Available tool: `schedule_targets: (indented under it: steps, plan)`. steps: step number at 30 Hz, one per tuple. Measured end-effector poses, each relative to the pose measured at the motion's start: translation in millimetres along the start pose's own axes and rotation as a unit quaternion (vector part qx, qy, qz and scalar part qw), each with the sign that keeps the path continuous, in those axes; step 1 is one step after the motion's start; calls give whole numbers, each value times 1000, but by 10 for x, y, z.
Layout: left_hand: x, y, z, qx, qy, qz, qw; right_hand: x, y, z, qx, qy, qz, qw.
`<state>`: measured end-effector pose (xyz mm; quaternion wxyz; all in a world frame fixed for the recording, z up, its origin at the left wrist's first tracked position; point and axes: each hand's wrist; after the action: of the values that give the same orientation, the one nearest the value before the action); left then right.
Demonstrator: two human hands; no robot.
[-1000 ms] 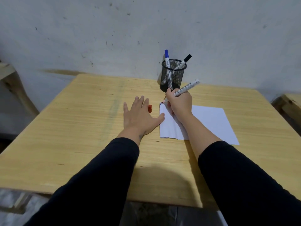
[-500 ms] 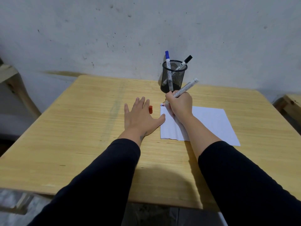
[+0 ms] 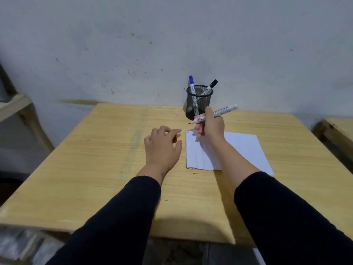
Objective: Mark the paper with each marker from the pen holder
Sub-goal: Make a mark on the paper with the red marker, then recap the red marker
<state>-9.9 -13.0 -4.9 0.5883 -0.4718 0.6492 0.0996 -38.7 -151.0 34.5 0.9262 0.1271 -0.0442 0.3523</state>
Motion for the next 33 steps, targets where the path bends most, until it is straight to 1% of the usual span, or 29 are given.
schedule_targets:
  steps: [2,3,6,8,10,12,13,17,20,22,26,30,33]
  plan:
    - [0,22,-13,3,-9,4,1000,-48,61,38,-15,16,5,1000]
    - [0,19,-13,-4,13,6,1000,-74,88,58,-21,27,12,999]
    - [-54,-21,-46,-46,145,-14,988,-120,155,121,-38,47,30,998]
    - [-169,-86,-142,-88,262,-71,958,-140,197,196,-51,48,33,997]
    - [-306,-184,-264,-116,362,-127,916,-153,243,308,-62,38,36,997]
    - [-412,-277,-364,-124,440,-138,879,-160,288,434,-72,25,35,996]
    - [-441,-314,-391,-120,465,-135,867,-164,306,493,-77,19,33,996]
    - [-460,-359,-444,-98,516,-98,845,-186,357,656,-102,11,23,994]
    - [-462,-340,-495,-93,554,-86,822,-213,375,686,-111,18,21,993]
    - [-471,-327,-528,-90,565,-83,816,-227,381,672,-111,25,22,993]
    - [-501,-309,-569,-81,569,-64,816,-238,406,635,-103,41,29,993]
    - [-501,-285,-591,-61,547,-45,834,-224,438,614,-93,42,36,994]
    - [-508,-274,-599,-66,539,-42,838,-220,444,613,-77,46,33,995]
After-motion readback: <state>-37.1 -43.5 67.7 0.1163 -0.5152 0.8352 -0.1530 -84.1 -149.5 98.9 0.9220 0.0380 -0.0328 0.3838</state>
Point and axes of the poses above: each hand's wrist, its own y-axis away from the middle knuckle, its own x-axis out of the palm, z = x × y, and after that the axes turned 7 degrees about x, right-handed
